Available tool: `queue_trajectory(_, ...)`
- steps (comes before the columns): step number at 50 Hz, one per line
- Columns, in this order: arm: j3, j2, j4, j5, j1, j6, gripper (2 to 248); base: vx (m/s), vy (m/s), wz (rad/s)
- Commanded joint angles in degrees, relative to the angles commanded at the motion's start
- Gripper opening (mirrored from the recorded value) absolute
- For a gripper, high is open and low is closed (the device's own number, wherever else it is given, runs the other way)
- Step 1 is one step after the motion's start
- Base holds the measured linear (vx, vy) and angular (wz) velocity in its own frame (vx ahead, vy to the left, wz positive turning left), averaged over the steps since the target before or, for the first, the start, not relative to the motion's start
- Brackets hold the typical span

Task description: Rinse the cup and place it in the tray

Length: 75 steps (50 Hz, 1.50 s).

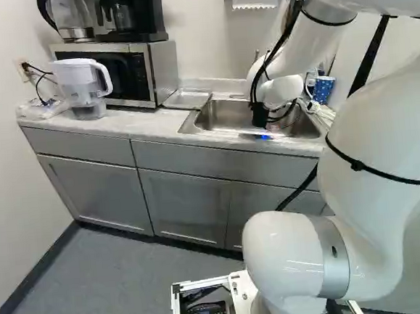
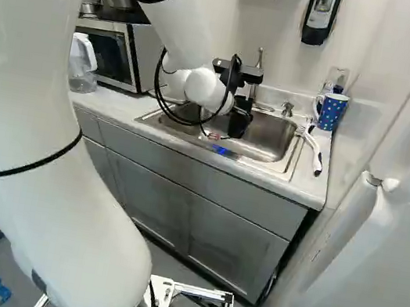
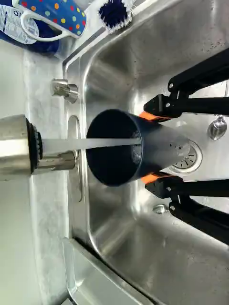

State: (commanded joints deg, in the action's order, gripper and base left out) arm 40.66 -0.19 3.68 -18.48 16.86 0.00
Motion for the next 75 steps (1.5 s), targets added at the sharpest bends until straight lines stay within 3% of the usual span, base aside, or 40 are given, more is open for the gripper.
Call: queue_trajectory(75, 0.00, 0.00, 0.00, 0.00, 0.00, 0.00, 122, 0.000, 0.000, 0.000)
